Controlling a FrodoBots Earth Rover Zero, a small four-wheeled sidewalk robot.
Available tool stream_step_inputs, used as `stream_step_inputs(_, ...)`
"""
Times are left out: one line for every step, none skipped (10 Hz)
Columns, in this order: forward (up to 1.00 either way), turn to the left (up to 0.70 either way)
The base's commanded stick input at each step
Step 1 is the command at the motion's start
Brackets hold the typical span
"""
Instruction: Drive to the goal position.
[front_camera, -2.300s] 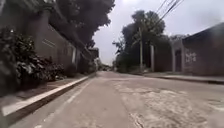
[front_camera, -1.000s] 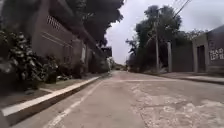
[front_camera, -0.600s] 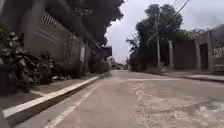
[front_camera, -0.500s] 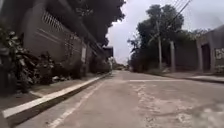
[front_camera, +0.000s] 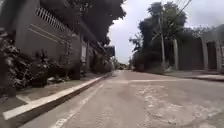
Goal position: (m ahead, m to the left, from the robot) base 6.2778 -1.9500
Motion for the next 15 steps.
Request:
stream_step_inputs(0.70, -0.06)
stream_step_inputs(0.70, -0.10)
stream_step_inputs(0.70, -0.19)
stream_step_inputs(0.70, -0.35)
stream_step_inputs(0.70, -0.27)
stream_step_inputs(0.70, -0.08)
stream_step_inputs(0.70, 0.00)
stream_step_inputs(0.70, 0.00)
stream_step_inputs(0.70, 0.00)
stream_step_inputs(0.70, 0.00)
stream_step_inputs(0.70, -0.01)
stream_step_inputs(0.70, -0.05)
stream_step_inputs(0.70, -0.32)
stream_step_inputs(0.70, -0.35)
stream_step_inputs(0.70, -0.31)
